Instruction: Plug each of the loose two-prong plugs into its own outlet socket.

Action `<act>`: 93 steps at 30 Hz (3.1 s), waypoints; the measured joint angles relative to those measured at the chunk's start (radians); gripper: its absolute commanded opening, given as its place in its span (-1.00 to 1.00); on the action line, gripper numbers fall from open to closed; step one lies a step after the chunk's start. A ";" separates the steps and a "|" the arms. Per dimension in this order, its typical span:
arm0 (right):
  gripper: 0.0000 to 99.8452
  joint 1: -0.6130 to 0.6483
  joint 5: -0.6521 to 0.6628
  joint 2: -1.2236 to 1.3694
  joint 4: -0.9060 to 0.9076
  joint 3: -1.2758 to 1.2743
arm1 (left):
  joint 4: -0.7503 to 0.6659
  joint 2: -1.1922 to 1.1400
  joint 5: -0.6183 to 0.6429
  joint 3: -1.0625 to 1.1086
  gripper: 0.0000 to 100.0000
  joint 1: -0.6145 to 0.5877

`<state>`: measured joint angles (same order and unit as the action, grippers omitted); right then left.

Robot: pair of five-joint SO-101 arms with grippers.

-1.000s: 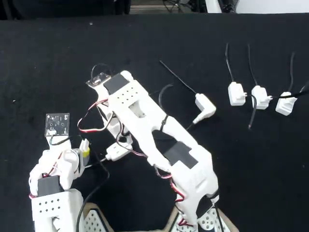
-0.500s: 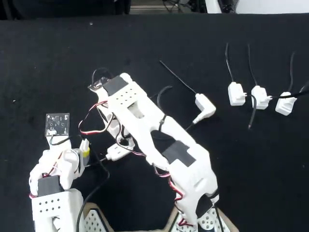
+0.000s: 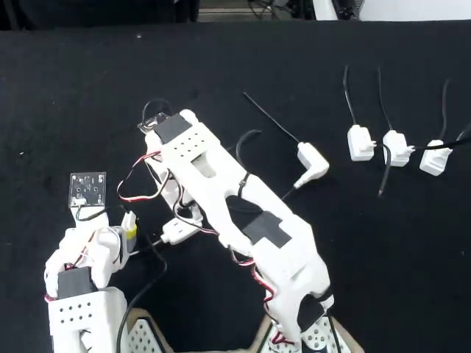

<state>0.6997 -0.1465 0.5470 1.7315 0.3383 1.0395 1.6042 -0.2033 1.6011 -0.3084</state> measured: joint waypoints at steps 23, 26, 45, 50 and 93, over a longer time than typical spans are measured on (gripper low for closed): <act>-0.98 0.026 -0.015 0.003 0.000 -0.015 | 0.000 0.000 -0.009 0.000 -0.49 0.000; -0.98 0.028 0.008 0.002 -0.011 -0.035 | 0.000 0.000 -0.009 0.000 -0.49 0.000; -0.98 0.034 0.083 -0.008 -0.176 -0.133 | 0.000 0.000 -0.009 0.000 -0.49 -0.009; -0.98 0.034 0.083 -0.052 -0.270 -0.230 | 0.000 0.000 -0.009 0.000 -0.49 -0.115; -0.53 0.084 0.766 -0.687 0.003 0.144 | 0.000 0.002 0.057 -0.021 -0.49 -0.247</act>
<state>0.7841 0.6191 -0.1404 1.7346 0.4826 1.0395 1.6057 -0.1465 1.5796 -0.5554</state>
